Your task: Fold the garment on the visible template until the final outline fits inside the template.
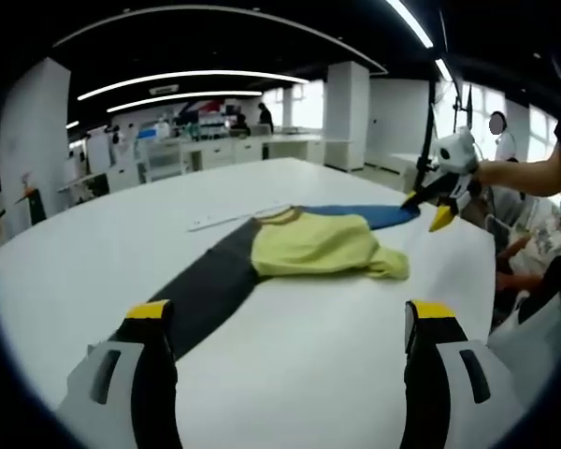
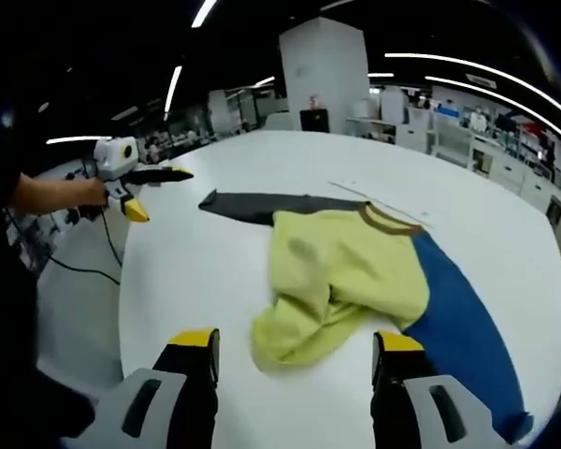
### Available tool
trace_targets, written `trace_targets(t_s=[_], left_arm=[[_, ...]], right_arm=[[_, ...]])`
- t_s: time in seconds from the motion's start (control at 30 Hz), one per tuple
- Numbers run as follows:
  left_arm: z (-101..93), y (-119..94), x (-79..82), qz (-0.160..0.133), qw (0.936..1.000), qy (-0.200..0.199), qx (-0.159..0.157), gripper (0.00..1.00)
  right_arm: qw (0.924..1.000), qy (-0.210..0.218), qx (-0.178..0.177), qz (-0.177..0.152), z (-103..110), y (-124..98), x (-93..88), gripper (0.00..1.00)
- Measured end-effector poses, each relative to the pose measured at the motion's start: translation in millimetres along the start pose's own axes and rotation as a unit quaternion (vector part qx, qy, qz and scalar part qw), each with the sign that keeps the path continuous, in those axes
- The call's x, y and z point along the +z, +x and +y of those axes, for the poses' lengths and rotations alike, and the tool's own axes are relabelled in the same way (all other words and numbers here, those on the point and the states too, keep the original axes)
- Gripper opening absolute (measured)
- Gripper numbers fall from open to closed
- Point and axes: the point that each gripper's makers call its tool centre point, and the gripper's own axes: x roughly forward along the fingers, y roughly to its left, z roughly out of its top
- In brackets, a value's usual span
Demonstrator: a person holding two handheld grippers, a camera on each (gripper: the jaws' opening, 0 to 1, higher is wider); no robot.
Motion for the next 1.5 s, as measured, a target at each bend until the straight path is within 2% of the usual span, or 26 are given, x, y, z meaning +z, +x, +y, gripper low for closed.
trace_targets(t_s=[0.17, 0.27, 0.37, 0.6, 0.93, 1.3, 1.5], left_arm=[[-16.9, 1.6, -3.4, 0.008, 0.9998, 0.012, -0.015, 0.99], [-24.8, 2.5, -6.0, 0.006, 0.9996, -0.002, -0.026, 0.99], [-33.9, 3.8, -9.0, 0.010, 0.9995, 0.001, -0.031, 0.98], [-47.4, 5.4, -14.4, 0.018, 0.9990, 0.003, -0.040, 0.97], [-57.6, 5.0, -20.8, 0.028, 0.9984, 0.006, -0.048, 0.94], [-58.6, 3.0, -26.9, 0.034, 0.9984, -0.003, -0.046, 0.91], [-60.2, 2.8, -29.7, 0.037, 0.9982, -0.004, -0.047, 0.91]], right_arm=[[0.9994, -0.027, 0.018, 0.011, 17.4, 13.5, -1.0, 0.53], [0.9989, -0.039, 0.024, 0.015, 25.4, 21.2, -2.0, 0.50], [0.9981, -0.048, 0.032, 0.019, 34.1, 29.5, -3.3, 0.46], [0.9956, -0.077, 0.037, 0.039, 44.7, 47.5, -12.0, 0.37], [0.9889, -0.127, 0.019, 0.075, 43.1, 70.3, -30.6, 0.19], [0.9794, -0.171, -0.004, 0.107, 34.5, 82.5, -46.0, 0.02], [0.9789, -0.173, -0.008, 0.108, 32.0, 83.5, -46.1, 0.00]])
